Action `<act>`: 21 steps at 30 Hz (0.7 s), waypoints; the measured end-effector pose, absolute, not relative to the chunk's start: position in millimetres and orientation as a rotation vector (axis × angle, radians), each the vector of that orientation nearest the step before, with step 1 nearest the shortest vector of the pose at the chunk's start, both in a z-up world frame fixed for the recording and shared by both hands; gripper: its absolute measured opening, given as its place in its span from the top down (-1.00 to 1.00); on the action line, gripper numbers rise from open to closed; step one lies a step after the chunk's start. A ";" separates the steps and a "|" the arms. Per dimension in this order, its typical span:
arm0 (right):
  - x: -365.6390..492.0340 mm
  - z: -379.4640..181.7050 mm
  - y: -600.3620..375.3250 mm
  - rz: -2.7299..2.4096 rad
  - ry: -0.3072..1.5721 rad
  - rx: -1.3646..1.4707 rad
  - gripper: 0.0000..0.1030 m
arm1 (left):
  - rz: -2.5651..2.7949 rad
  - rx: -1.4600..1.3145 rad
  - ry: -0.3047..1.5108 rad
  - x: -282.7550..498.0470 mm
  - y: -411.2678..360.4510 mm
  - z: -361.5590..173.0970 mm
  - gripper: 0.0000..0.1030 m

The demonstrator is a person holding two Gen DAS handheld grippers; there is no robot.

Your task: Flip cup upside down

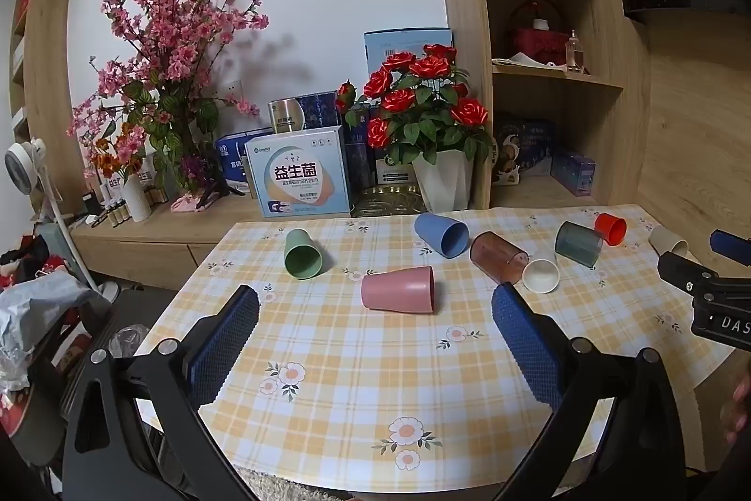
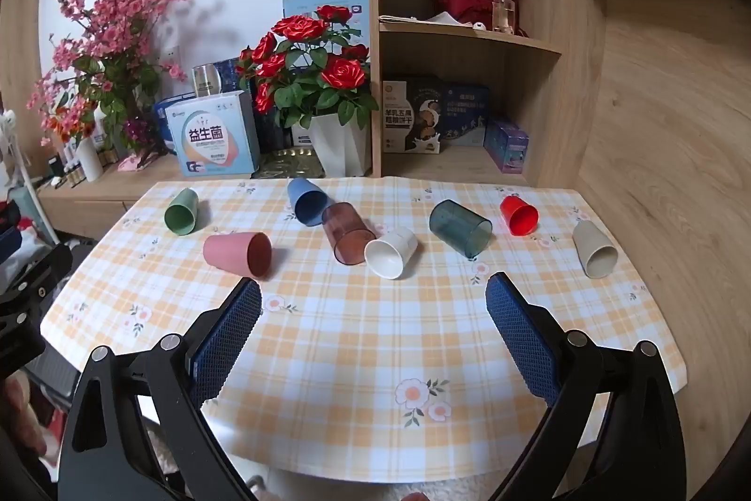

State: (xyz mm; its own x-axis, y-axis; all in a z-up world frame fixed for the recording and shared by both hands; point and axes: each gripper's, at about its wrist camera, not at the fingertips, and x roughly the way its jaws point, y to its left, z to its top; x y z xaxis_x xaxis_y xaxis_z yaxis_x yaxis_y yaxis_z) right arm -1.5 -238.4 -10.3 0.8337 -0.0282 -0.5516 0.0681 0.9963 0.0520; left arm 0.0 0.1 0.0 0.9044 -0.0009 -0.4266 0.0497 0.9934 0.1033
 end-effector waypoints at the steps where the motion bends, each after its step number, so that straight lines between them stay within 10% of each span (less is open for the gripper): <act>1: -1.6 -10.3 -238.4 -0.051 0.581 0.071 -0.81 | -0.026 0.114 0.442 0.2 0.0 0.0 -0.89; 21: -1.8 -10.4 -238.4 -0.052 0.581 0.070 -0.81 | -0.027 0.111 0.443 0.2 0.1 -0.1 -0.89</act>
State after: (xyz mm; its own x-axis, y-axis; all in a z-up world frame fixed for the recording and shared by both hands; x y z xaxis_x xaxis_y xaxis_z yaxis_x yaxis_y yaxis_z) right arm -1.8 -238.4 -10.4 0.8346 -0.0292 -0.5501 0.0685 0.9963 0.0511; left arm 0.2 0.1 -0.1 0.9033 -0.0015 -0.4291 0.0499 0.9936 0.1017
